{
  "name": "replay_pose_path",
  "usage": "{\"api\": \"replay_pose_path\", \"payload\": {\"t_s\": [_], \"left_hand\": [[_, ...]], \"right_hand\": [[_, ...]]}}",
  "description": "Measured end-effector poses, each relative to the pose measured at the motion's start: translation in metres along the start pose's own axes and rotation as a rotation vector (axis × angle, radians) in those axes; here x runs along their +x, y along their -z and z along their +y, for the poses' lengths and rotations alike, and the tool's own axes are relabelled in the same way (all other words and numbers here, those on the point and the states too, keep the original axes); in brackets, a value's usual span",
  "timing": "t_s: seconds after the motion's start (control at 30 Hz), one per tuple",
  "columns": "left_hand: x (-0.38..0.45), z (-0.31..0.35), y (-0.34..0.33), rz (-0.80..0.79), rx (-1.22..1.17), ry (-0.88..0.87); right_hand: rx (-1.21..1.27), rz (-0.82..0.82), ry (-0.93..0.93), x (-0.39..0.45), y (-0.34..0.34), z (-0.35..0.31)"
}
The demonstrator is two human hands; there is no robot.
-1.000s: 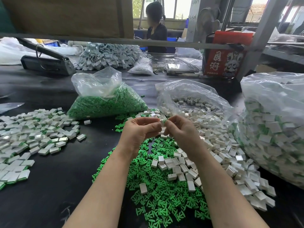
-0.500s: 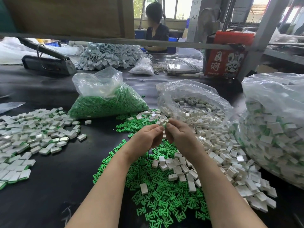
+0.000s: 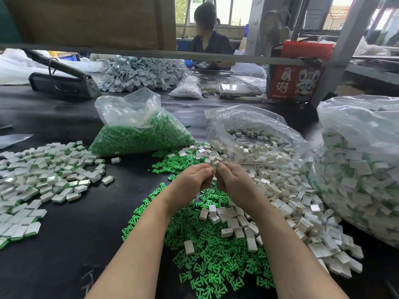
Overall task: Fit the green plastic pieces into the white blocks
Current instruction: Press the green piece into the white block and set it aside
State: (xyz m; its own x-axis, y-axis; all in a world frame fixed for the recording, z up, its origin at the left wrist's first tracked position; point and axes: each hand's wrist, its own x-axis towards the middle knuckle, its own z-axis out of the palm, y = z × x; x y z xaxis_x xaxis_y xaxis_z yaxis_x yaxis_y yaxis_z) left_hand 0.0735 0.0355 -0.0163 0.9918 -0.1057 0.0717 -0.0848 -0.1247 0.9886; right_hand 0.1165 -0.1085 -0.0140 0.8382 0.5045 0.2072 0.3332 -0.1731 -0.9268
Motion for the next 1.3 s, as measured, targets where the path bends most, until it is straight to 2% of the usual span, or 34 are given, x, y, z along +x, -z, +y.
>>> {"api": "replay_pose_path", "payload": {"t_s": [0.37, 0.6, 0.83, 0.97, 1.3], "left_hand": [[-0.002, -0.002, -0.001, -0.051, 0.079, 0.02], [0.0, -0.005, -0.003, -0.028, 0.063, 0.033], [0.0, -0.005, -0.009, 0.033, 0.091, 0.078], [-0.001, -0.002, -0.014, 0.058, 0.096, 0.066], [-0.003, -0.005, -0.012, 0.003, 0.025, 0.078]], "right_hand": [[0.137, -0.083, -0.056, -0.002, 0.003, 0.01], [-0.018, -0.018, -0.019, -0.003, -0.002, 0.008], [-0.326, 0.002, -0.008, -0.004, -0.009, 0.009], [-0.381, 0.036, -0.021, -0.002, -0.011, 0.012], [-0.411, 0.076, -0.028, 0.0, -0.012, 0.016]]}}
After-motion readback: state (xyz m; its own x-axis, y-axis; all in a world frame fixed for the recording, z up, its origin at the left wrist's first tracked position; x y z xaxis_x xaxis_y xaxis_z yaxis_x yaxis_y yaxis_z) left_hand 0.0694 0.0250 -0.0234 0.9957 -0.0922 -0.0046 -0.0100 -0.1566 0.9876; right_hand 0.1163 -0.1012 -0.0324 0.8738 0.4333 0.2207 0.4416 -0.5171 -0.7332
